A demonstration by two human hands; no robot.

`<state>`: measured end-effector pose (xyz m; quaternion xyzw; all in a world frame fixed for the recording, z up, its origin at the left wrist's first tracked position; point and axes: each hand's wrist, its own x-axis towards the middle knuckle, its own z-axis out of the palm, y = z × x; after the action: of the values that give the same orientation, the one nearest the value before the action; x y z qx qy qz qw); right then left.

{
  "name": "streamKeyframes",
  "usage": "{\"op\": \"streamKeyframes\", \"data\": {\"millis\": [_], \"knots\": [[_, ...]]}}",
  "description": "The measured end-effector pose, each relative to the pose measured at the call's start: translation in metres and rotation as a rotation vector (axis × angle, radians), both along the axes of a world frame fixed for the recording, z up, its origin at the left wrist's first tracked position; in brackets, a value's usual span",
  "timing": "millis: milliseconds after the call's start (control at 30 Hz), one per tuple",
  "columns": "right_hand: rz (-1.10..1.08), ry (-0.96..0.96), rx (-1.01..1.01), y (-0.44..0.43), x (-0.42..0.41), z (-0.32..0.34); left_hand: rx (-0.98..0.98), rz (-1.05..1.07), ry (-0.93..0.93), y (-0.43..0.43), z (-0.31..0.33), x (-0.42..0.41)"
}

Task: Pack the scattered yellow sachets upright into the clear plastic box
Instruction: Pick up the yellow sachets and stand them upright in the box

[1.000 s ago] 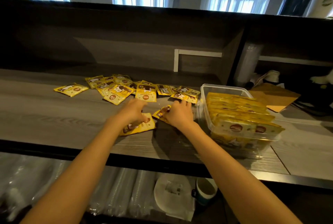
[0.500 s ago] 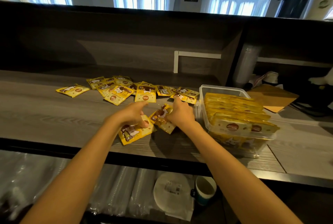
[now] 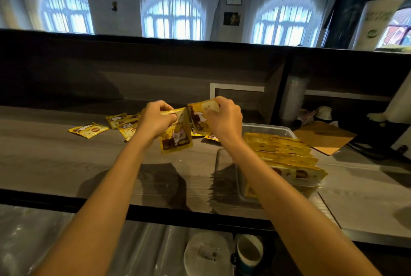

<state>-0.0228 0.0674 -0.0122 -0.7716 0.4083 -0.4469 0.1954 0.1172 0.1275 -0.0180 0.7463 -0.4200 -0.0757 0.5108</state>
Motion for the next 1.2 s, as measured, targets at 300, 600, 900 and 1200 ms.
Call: {"op": "streamKeyframes", "data": {"millis": [300, 600, 900, 1200], "knots": [[-0.153, -0.058, -0.137, -0.039, -0.073, 0.037, -0.265, -0.118, -0.185, -0.040, 0.035, -0.066], [-0.239, -0.017, -0.022, -0.074, -0.143, 0.019, -0.251, -0.400, -0.175, -0.090, 0.018, -0.126], [-0.016, 0.165, 0.077, -0.097, -0.152, 0.007, -0.019, -0.575, -0.145, -0.105, 0.001, -0.131], [0.097, 0.375, 0.116, -0.096, -0.148, 0.007, 0.272, -0.741, -0.217, -0.106, -0.003, -0.117]]}}
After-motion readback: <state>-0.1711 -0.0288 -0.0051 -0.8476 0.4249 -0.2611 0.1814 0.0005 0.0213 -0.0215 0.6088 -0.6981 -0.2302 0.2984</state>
